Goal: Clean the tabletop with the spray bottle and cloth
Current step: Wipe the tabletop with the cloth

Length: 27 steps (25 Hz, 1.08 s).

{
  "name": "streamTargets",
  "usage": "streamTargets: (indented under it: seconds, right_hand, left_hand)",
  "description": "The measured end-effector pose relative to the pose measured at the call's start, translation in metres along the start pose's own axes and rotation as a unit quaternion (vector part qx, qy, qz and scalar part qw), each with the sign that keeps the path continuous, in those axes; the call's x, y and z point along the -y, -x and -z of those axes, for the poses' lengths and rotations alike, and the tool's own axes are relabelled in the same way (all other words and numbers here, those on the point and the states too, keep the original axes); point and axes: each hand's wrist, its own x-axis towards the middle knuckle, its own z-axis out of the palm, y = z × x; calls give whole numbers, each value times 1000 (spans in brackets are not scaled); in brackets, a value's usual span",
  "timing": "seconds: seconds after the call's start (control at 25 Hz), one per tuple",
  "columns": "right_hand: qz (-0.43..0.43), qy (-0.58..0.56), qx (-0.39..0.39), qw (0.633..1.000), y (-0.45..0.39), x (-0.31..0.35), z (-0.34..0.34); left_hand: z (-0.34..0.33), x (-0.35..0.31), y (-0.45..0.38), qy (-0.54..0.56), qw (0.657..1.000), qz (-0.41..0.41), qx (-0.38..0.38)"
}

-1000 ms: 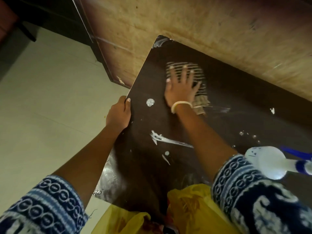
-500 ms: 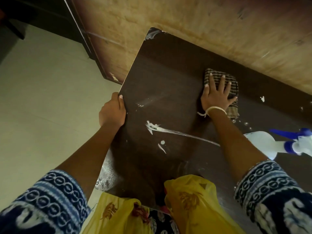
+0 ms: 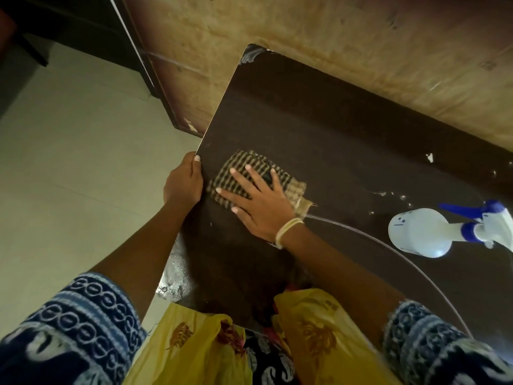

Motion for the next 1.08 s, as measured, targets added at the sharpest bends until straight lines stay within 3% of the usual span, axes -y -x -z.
streamTargets:
  seconds: [0.08,0.2,0.28,0.36,0.44,0.56,0.64,0.72,0.76,0.84,0.92,1.0,1.08]
  right_hand:
    - [-41,10,-16,999,26,-47,2]
    - [-269,-28,-47,961,19,-128,16]
    - [-399,-86,-52,912,-6,-143,28]
    - [-423,-105,-55,898,-32,-118,31]
    - [-326,-65,-52,942,-39,-70,22]
    - [-88,-8,-12,996,1,20,-5]
    - [64,11,12,998,45,46,-16]
    - [128,37,9,991,65,19,-17]
    - [90,42,-8,995,66,-8,-16]
    - [-83,31,-48,995,61,-69,-8]
    - [-261,-25,-54,964,59,-119,5]
    - [-376,-81,-44,922,51,-126,11]
    - [-416,-95,-48,903,39,-91,14]
  left_hand:
    - [2,1,11,-18,1000,7,-9]
    - [2,5,20,-31,999,17,-15]
    - [2,11,25,-35,999,23,-18]
    - [1,15,30,-40,999,24,-20]
    - [2,16,34,-34,999,22,-19]
    - [2,22,38,-19,999,15,-23]
    - [4,26,44,-22,999,15,-23]
    - [5,28,53,-41,999,24,-26]
    - [5,28,58,-56,998,27,-29]
    - [5,30,67,-84,996,25,-25]
    - [8,34,71,-92,996,15,-9]
    - [10,39,76,-88,996,11,2]
    - [12,42,83,-83,996,16,10]
